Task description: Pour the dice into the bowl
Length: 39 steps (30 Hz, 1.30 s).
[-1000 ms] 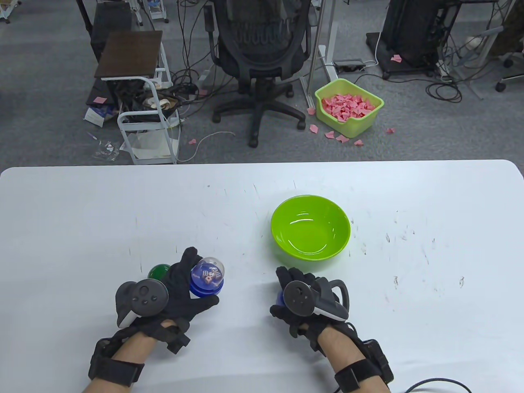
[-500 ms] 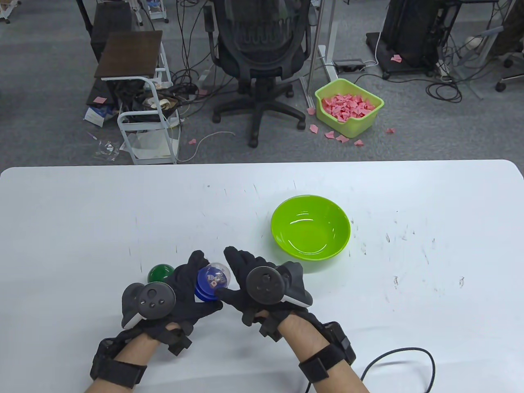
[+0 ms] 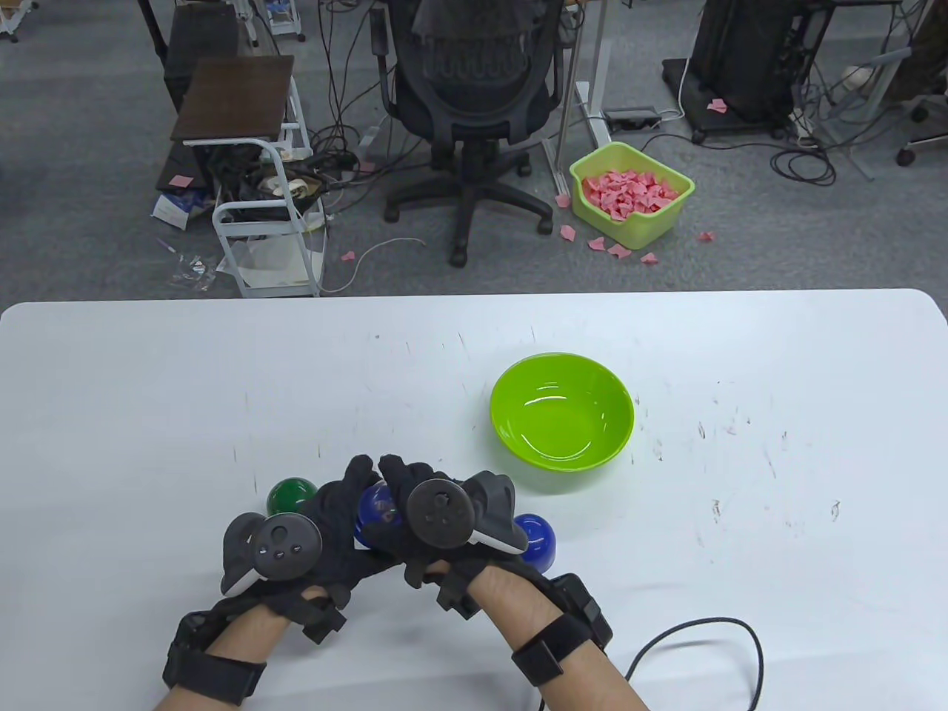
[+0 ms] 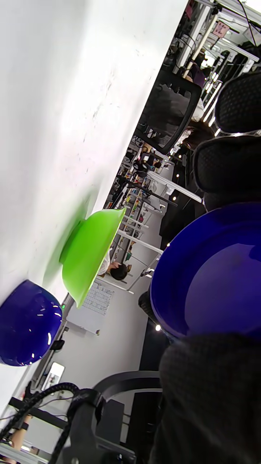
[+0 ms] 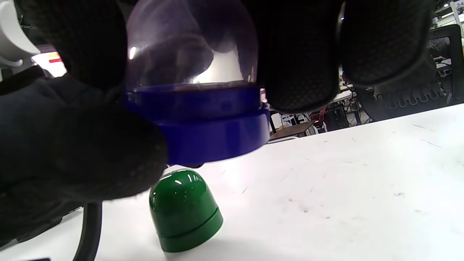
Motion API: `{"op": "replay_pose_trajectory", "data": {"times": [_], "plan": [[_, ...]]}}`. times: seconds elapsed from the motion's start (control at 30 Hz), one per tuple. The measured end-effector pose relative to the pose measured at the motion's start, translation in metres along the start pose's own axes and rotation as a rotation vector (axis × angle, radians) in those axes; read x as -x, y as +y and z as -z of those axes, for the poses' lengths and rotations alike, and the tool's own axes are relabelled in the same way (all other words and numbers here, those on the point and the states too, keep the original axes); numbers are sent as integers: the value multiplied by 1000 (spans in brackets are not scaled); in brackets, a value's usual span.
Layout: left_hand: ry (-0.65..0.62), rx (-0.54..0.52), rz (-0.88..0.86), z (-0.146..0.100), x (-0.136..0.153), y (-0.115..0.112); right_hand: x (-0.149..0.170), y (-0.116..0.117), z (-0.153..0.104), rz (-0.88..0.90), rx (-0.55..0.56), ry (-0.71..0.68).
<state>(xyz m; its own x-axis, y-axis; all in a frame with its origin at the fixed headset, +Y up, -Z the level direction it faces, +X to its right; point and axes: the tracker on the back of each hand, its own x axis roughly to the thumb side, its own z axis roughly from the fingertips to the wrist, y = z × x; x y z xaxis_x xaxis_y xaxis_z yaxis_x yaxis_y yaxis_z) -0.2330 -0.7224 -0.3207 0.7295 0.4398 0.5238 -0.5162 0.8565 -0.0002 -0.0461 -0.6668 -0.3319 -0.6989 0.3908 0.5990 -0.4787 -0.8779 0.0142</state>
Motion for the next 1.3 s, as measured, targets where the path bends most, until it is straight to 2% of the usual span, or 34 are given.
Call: {"op": "replay_pose_trajectory", "data": {"times": [0.43, 0.67, 0.83, 1.3], "plan": [[-48, 45, -74, 2, -4, -1, 0, -9, -9, -1, -39, -47], [-51, 21, -2, 0, -6, -1, 7, -19, -21, -34, 69, -67], [-33, 16, -14, 0, -1, 0, 24, -34, -34, -22, 109, -32], [7, 15, -34, 0, 9, -1, 96, -73, -85, -26, 183, 158]]}}
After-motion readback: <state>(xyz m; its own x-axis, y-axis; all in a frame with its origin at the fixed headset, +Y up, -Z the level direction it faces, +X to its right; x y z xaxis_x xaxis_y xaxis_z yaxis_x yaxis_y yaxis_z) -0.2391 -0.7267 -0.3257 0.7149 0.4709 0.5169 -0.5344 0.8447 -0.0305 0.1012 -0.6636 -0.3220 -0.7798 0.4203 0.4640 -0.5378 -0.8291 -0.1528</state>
